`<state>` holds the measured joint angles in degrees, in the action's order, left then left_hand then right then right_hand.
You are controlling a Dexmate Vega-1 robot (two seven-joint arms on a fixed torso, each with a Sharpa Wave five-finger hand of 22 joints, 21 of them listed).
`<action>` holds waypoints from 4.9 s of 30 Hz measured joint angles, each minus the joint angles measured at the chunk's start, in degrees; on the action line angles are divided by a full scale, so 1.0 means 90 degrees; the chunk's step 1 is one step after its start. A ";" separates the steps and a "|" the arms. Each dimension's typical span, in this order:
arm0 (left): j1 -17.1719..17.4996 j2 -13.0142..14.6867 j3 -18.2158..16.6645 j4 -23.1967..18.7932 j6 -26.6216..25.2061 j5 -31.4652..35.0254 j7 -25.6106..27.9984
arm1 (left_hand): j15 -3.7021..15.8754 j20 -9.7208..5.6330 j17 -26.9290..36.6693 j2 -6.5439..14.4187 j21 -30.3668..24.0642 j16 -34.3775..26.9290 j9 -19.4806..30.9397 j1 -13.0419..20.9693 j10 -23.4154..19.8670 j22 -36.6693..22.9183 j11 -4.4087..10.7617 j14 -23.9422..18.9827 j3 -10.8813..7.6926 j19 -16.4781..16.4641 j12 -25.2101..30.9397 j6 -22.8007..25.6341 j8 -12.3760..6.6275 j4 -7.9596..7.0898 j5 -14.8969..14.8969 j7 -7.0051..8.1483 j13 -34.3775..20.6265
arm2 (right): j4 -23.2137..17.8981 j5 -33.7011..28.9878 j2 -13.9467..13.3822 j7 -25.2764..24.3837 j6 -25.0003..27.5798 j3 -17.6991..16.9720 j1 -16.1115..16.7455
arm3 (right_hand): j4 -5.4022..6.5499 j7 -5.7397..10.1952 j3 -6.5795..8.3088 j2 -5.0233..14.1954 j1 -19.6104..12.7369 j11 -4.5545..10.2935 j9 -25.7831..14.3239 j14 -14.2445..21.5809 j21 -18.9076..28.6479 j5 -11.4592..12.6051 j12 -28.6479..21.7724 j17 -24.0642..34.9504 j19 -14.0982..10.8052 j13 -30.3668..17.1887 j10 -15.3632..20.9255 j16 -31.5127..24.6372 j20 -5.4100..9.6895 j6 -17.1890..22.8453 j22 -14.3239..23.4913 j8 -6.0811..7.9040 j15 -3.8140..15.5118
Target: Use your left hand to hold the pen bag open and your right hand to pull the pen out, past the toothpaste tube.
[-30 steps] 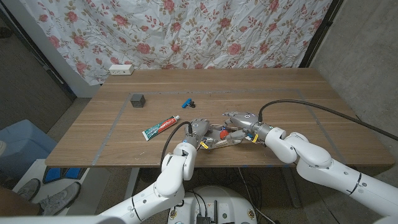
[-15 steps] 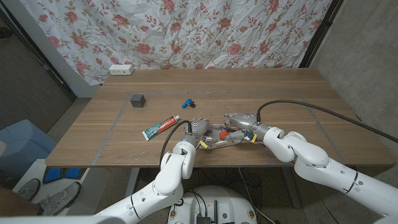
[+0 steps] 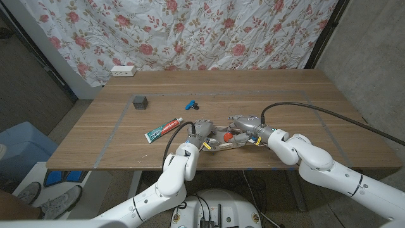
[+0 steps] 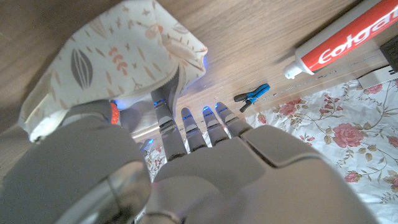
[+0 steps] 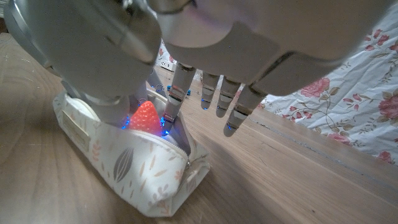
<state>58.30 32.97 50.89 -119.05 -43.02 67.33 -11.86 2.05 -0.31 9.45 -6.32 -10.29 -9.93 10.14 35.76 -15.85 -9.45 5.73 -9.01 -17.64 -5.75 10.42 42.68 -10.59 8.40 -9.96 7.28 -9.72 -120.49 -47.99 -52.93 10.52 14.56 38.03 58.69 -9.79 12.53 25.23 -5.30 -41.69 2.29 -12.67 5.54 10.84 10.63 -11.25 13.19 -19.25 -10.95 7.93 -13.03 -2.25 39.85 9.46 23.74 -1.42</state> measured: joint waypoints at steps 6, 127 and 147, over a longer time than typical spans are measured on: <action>-0.0002 -0.0010 0.0015 0.0001 -0.0006 0.0032 -0.0033 | 0.0000 0.0000 0.0000 0.0000 0.0000 0.0000 -0.0002 0.0000 0.0000 0.0000 0.0000 0.0000 0.0000 0.0000 0.0000 0.0000 0.0000 0.0000 0.0000 0.0000 0.0000 | 0.0009 0.0008 -0.0010 -0.0106 -0.0009 -0.0017 0.0046 | 0.0000 -0.0026 0.0000 -0.0035 -0.0035 -0.0016 0.0001 0.0045 0.0000 0.0000 0.0000 0.0000 -0.0024 0.0000 0.0053 -0.0048 0.0024 0.0110 0.0000 0.0047 0.0045; 0.0043 0.0752 -0.1370 -0.0722 0.1070 -0.1552 0.0343 | 0.0034 -0.0080 0.0000 0.0685 -0.0049 -0.0024 0.0000 0.0700 -0.0613 0.0000 0.0181 -0.0646 -0.0308 -0.0695 0.0018 0.0668 0.0049 0.0044 -0.0025 0.0193 -0.0033 | -0.0200 0.2000 0.0038 -0.0859 0.0432 -0.0749 -0.0352 | 0.0096 -0.0014 -0.0097 0.0082 -0.0120 0.0030 -0.0055 0.0126 0.0000 0.0000 -0.0025 0.0089 -0.0111 0.0000 0.0279 -0.0122 0.0022 0.0350 0.0000 0.0190 0.0079; 0.0020 0.1076 -0.1690 -0.0606 0.1366 -0.2782 0.1193 | 0.0034 -0.0056 0.0000 0.0770 -0.0050 -0.0024 0.0001 0.0585 -0.0578 0.0000 0.0146 -0.0647 -0.0281 -0.0671 0.0018 0.0158 0.0119 0.0017 -0.0025 0.0158 -0.0032 | 0.0133 0.1981 0.0138 -0.0797 0.0682 -0.0547 -0.0816 | 0.0096 -0.0015 -0.0097 0.0122 -0.0161 0.0041 -0.0058 0.0125 0.0000 0.0000 -0.0025 0.0088 -0.0087 0.0000 0.0336 -0.0122 -0.0002 0.0348 0.0000 0.0219 0.0079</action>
<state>58.48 42.65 35.68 -124.51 -30.73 42.29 -1.12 2.36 -0.81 9.45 0.61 -10.73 -10.15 10.15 41.02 -21.05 -9.45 7.05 -14.83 -20.17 -11.79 10.59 44.10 -9.52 8.55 -10.18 8.70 -10.01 -119.29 -30.15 -51.69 3.35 20.70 33.11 51.34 -8.93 12.40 24.36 -4.20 -43.14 2.66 -13.20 6.67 10.84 10.63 -11.48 13.98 -20.03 -10.95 10.96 -14.13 -2.27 42.98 9.45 25.72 -0.71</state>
